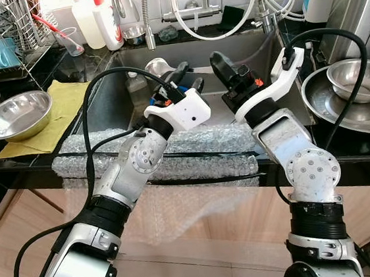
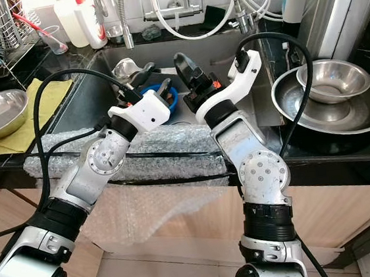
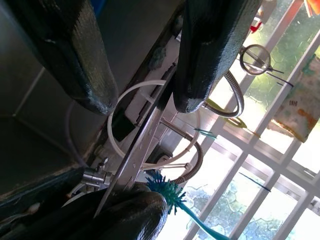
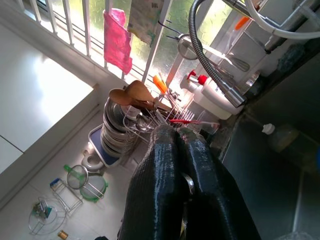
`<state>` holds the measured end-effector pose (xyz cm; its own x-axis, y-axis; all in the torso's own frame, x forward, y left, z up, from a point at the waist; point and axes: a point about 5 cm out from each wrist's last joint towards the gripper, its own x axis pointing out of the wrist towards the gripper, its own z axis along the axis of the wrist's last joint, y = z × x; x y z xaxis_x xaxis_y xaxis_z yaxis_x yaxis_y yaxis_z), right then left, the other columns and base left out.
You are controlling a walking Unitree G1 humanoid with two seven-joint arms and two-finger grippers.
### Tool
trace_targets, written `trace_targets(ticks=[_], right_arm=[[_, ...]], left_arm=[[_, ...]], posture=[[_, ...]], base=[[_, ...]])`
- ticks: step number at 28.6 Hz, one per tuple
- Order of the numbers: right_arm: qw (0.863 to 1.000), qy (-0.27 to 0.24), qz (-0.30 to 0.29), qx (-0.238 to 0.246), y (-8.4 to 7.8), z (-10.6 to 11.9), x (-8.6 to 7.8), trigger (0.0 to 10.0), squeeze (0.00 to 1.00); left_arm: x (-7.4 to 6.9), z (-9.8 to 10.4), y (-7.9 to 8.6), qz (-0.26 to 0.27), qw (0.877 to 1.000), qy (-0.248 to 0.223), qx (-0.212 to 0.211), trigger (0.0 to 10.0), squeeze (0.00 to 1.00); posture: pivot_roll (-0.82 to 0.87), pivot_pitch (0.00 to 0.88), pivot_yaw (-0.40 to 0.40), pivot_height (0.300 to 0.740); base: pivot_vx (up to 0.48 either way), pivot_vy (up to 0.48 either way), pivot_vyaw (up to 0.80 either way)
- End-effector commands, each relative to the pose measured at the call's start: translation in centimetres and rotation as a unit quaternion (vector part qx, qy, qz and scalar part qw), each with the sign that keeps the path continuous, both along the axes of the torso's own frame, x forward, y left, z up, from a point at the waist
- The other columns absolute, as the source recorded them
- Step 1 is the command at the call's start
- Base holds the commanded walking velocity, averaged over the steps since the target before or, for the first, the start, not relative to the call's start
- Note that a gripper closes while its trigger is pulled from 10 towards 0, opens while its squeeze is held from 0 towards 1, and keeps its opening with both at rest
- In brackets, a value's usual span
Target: Kitchen organization
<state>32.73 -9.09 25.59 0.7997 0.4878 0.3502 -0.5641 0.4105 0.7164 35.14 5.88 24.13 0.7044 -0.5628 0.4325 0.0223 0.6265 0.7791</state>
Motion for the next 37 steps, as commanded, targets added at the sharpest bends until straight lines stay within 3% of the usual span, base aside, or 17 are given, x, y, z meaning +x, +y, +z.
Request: trace_targets(ticks=[1, 10, 11, 35, 36, 37], right_arm=[[1.0, -0.019, 0.021, 0.0, 0.9, 0.9, -0.7, 10.0, 0.0], [1.0, -0.015, 0.021, 0.001, 0.9, 0.8, -0.9, 10.0, 0.0], [1.0, -0.015, 0.02, -0.001, 0.9, 0.8, -0.9, 10.0, 0.0], [1.0, -0.003, -0.011, -0.004, 0.5, 0.6, -0.3, 10.0, 0.0], [1.0, -0.002, -0.013, -0.003, 0.5, 0.7, -0.2, 10.0, 0.65], [1.0, -0.002, -0.014, -0.002, 0.4, 0.7, -0.2, 10.0, 0.65]], left_arm=[[0.4, 0.3, 0.5, 0.017, 1.0, -0.006, 0.009, 10.0, 0.0], [1.0, 0.6, 1.4, 0.063, 0.998, -0.015, 0.003, 10.0, 0.0], [1.2, 0.6, 1.7, 0.076, 0.997, -0.016, 0.0, 0.2, 0.0], [1.3, 0.3, 1.7, 0.082, 0.996, -0.015, 0.013, 0.0, 0.0], [1.3, 0.3, 1.7, 0.082, 0.996, -0.015, 0.013, 0.0, 0.0], [1.3, 0.3, 1.7, 0.081, 0.996, -0.015, 0.013, 0.0, 0.0]], posture=[[-0.07, 0.092, 0.102, 0.74], [-0.07, 0.091, 0.101, 0.74], [-0.07, 0.091, 0.101, 0.74], [-0.07, 0.091, 0.103, 0.74], [-0.07, 0.091, 0.102, 0.74], [-0.07, 0.091, 0.103, 0.74]], base=[[0.0, 0.0, 0.0], [0.0, 0.0, 0.0], [0.0, 0.0, 0.0], [0.0, 0.0, 0.0], [0.0, 0.0, 0.0], [0.0, 0.0, 0.0]])
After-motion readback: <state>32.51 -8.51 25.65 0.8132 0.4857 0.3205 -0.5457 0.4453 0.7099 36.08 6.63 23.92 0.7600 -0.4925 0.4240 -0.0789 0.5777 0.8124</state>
